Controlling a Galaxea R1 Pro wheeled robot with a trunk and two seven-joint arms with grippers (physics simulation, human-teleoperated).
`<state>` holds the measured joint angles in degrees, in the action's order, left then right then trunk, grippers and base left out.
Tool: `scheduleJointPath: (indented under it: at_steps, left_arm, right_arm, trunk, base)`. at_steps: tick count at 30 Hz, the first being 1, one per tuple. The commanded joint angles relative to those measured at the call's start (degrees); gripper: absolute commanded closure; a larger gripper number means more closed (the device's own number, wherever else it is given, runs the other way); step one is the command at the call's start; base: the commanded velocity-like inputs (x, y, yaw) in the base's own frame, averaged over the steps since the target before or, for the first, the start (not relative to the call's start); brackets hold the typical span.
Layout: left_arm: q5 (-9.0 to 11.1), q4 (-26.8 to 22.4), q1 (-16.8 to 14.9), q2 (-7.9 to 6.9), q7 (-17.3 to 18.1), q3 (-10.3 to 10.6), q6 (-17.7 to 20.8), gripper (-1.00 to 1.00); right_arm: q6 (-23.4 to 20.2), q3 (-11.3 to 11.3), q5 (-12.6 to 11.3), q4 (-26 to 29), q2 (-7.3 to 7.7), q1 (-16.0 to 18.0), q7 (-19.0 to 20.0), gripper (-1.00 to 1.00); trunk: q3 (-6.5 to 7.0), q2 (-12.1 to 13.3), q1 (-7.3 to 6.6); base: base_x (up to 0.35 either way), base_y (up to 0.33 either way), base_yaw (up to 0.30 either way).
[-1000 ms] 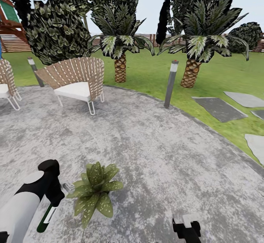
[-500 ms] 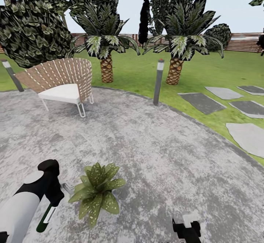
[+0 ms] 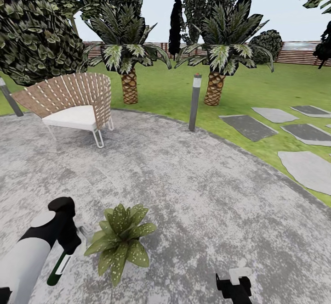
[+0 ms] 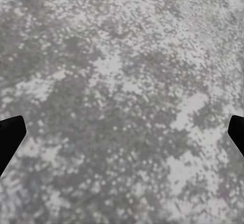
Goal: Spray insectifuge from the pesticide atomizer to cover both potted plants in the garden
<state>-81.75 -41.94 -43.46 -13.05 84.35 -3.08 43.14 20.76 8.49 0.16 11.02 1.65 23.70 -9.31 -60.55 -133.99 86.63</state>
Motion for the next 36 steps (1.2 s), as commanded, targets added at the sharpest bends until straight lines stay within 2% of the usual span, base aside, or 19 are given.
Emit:
scheduleJointPath:
  at_steps: [1, 6, 9, 12, 14, 21, 25, 30, 36]
  left_arm:
    - [-0.5, 0.0, 0.0, 0.04, 0.6, 0.0, 0.5, 1.00]
    - [-0.7, 0.7, 0.6, -0.12, 0.6, -0.1, -7.5, 1.00]
    - [-0.5, 1.0, 0.8, -1.90, 0.6, -0.3, -9.1, 1.00]
    - [0.1, 1.1, 0.9, -3.36, 0.6, -0.4, -9.3, 1.00]
    - [0.2, 1.4, 1.0, -3.58, 0.5, -0.4, -9.4, 1.00]
    - [0.2, 4.0, 1.0, -3.28, 0.3, -0.3, -9.3, 1.00]
    - [0.2, 6.9, 1.0, -3.14, -1.7, -0.3, -9.2, 1.00]
    - [0.2, 7.2, 1.0, -3.12, -2.5, -0.5, -9.1, 1.00]
    - [0.3, 6.7, 1.0, -3.12, -2.6, -0.7, -9.0, 1.00]
  right_arm:
    - [0.1, 0.5, 0.0, 0.0, 0.03, 0.0, -0.4, -1.00]
    - [0.1, 0.5, 0.1, 0.0, 0.02, 0.0, -0.4, -1.00]
    - [0.1, 0.5, 0.1, -0.1, 0.02, 0.0, -0.4, -1.00]
    - [0.1, 0.5, 0.1, 0.0, 0.02, 0.0, -0.4, -1.00]
    - [0.1, 0.5, 0.1, 0.0, 0.02, 0.0, -0.4, -1.00]
    - [0.1, 0.5, 0.0, 0.0, 0.02, 0.0, -0.4, -1.00]
    - [0.1, 0.5, 0.0, 0.0, 0.02, 0.0, -0.4, -1.00]
    - [0.2, 0.5, 0.0, 0.0, 0.04, 0.0, -0.4, -1.00]
    - [0.2, 0.5, 0.0, 0.0, 0.11, 0.0, -0.4, -1.00]
  trunk:
    - [-0.05, 0.0, -0.01]
    - [-0.05, 0.0, -0.01]
    - [-0.05, 0.0, -0.01]
    - [-0.05, 0.0, -0.01]
    - [-0.05, 0.0, -0.01]
    - [-0.05, 0.0, -0.01]
    - [-0.05, 0.0, -0.01]
    - [-0.05, 0.0, -0.01]
    - [-0.05, 0.0, -0.01]
  base:
    - [0.000, 0.000, 0.000]
    - [0.000, 0.000, 0.000]
    - [0.000, 0.000, 0.000]
    - [0.000, 0.000, 0.000]
    - [0.000, 0.000, 0.000]
    - [-0.111, 0.081, 0.000]
    - [-0.044, 0.241, 0.000]
    - [-0.003, 0.036, -0.033]
    - [0.000, 0.001, -0.278]
